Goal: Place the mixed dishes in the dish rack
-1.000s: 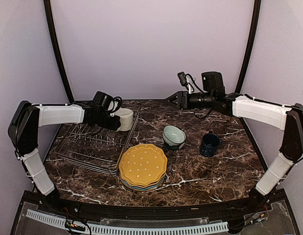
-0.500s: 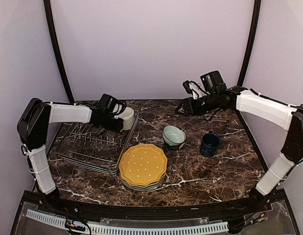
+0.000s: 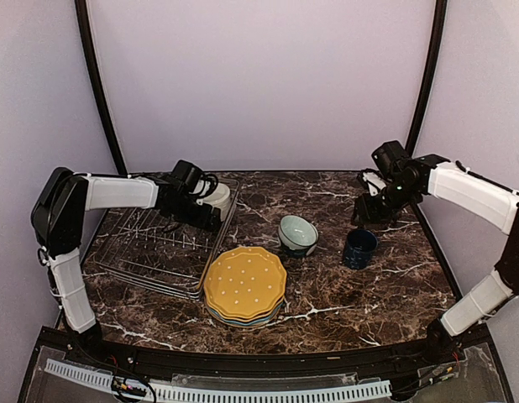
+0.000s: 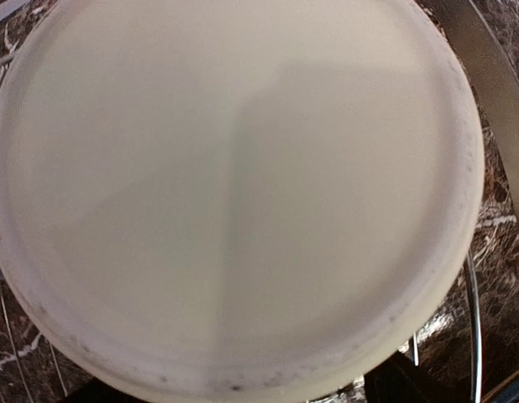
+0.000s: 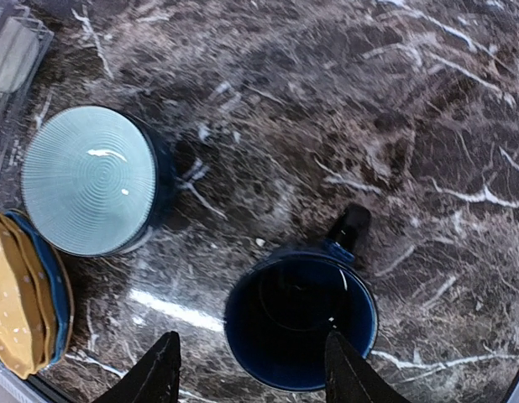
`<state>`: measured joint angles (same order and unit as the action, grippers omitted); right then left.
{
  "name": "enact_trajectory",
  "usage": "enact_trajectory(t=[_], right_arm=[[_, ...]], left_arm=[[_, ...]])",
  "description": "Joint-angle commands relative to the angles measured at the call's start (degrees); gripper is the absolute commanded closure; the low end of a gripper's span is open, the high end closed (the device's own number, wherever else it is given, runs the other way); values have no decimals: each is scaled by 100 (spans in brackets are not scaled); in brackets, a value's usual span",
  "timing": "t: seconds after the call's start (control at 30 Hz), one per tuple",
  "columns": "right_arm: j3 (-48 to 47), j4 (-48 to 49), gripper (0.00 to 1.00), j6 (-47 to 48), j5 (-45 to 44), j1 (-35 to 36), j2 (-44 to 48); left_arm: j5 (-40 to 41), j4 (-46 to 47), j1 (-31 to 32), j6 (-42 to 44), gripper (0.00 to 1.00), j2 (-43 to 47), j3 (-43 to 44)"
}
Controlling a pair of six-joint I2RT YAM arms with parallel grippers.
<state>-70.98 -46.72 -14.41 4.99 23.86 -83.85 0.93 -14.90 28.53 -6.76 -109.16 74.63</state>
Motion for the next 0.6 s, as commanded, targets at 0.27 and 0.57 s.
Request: enact_trajectory(t=[0.27, 0.57], right_arm=[[652, -569, 48, 303, -436, -704, -140], [864, -107, 63, 428, -215, -882, -630]], left_arm=[[-219, -514, 21, -346, 1, 1679, -501], [-192, -461, 21, -551, 1, 2388, -708]])
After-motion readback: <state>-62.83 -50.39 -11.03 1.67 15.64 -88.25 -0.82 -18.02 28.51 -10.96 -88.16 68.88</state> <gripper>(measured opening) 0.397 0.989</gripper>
